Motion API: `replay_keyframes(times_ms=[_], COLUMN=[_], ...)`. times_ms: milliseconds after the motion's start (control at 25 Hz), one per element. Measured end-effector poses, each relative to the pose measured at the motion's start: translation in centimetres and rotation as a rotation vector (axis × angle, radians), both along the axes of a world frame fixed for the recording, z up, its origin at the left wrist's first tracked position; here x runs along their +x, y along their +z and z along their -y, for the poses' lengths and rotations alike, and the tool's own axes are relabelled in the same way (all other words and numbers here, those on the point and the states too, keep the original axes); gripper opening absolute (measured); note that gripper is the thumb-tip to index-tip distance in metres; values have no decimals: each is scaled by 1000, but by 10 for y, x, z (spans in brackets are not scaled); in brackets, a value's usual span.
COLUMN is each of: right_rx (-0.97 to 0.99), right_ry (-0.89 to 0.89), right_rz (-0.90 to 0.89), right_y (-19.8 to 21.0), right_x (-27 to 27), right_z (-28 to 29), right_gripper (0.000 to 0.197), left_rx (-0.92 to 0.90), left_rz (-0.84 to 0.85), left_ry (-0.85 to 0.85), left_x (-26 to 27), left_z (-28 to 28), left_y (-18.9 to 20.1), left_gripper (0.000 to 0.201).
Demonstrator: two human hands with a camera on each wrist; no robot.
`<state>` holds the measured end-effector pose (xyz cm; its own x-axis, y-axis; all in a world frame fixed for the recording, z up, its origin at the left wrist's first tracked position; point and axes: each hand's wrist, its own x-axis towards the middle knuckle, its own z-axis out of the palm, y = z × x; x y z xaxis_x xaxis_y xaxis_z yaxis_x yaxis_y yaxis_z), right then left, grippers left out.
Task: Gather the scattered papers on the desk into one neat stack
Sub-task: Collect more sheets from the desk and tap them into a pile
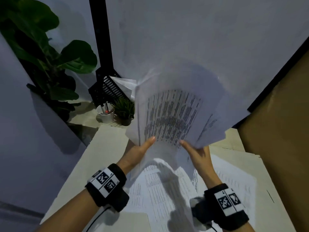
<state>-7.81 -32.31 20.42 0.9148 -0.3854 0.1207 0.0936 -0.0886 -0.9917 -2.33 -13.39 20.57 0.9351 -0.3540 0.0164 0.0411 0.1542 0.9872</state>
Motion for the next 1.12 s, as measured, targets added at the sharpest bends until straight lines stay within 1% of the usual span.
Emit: replay_keyframes(times_ms=[80, 160, 200, 240, 320, 360, 440, 480, 520, 560, 600, 640, 720, 840, 1000, 1080, 1120], right_rx=[67, 62, 51, 46, 62, 87, 117, 121, 131, 134, 114, 90, 66, 56, 31, 15, 2], right_ry=[-51, -60, -63, -73, -79, -59, 0, 41, 81, 120, 160, 193, 244, 259, 168, 118, 80], right_rz=[-44, -109, -120, -114, -42, 4, 59, 59, 40, 18, -15, -46, -54, -107, -187, -170, -133], right_y=[-15, -28, -32, -34, -27, -23, -17, -14, -14, -12, -12, -11, -10, -12, -20, -19, -15], right_x=[-1, 0, 0, -1, 0, 0, 0, 0, 0, 0, 0, 2, 10, 23, 31, 30, 30], right_z=[1, 4, 4, 3, 4, 7, 15, 19, 23, 25, 26, 26, 23, 19, 11, 6, 6], right_gripper=[33, 26, 24, 24, 31, 35, 38, 37, 33, 36, 48, 58, 65, 70, 53, 37, 31], left_rx=[-8, 17, 45, 60, 66, 48, 14, -2, -4, -8, -2, 16, 72, 97, 94, 108, 104], left_rz=[40, 81, 81, 63, 55, 79, 179, 208, 211, 183, 156, 149, 144, 76, -8, -53, -46], left_ry=[35, 47, 70, 103, 135, 132, 63, 11, -29, -58, -96, -144, -230, -255, -150, -66, -23], left_x=[2, 3, 2, 1, 2, 3, 6, 9, 11, 14, 16, 18, 21, 29, 38, 34, 33], left_z=[1, -1, -3, -4, -9, -12, -25, -31, -36, -40, -42, -42, -41, -39, -35, -35, -35], left_y=[-8, -17, -20, -20, -15, -9, -1, 0, 0, -4, -7, -9, -9, -10, -20, -18, -14], left_gripper=[21, 23, 16, 13, 15, 14, 10, 16, 32, 49, 61, 68, 75, 78, 79, 82, 82])
